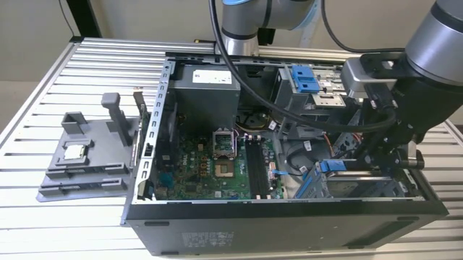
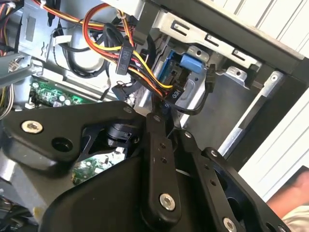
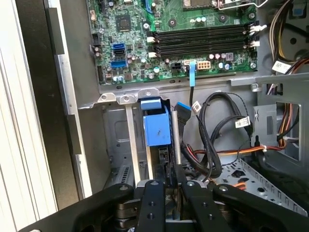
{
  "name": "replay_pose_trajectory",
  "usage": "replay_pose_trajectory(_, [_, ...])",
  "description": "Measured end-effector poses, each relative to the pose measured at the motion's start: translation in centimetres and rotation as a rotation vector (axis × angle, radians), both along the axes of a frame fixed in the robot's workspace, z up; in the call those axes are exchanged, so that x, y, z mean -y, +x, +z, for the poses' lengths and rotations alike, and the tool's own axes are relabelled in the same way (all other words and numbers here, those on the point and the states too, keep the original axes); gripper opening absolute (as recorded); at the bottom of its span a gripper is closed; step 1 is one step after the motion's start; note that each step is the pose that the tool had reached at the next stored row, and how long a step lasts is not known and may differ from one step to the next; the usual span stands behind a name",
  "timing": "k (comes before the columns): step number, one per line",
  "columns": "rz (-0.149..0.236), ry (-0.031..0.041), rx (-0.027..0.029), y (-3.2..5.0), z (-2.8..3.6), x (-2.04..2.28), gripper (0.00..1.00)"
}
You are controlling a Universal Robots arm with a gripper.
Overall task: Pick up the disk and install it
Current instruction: 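Insert the first disk wire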
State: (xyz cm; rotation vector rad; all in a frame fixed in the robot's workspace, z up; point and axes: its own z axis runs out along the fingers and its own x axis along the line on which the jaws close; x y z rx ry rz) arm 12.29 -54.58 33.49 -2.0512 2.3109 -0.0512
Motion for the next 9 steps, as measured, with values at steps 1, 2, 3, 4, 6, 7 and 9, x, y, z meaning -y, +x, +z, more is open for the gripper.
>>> replay_pose_trajectory(1, [0.003, -0.0012, 0.0003, 0.00, -0.02, -0.04, 0.00])
replay_pose_trajectory(2, [0.007, -0.0025, 0.0006, 0.01, -0.04, -0.08, 0.00])
replay_pose_trajectory(3, [0.010, -0.0041, 0.0009, 0.01, -0.08, -0.12, 0.00])
replay_pose_trajectory(4, [0.013, -0.0065, 0.0010, 0.02, -0.10, -0.17, 0.00])
replay_pose_trajectory(6, [0.019, -0.0128, 0.0014, 0.02, -0.22, -0.30, 0.00])
replay_pose_trajectory(7, [0.022, -0.0155, 0.0015, 0.02, -0.27, -0.35, 0.00])
replay_pose_trajectory(9, [0.027, -0.0225, 0.0015, 0.02, -0.36, -0.47, 0.00])
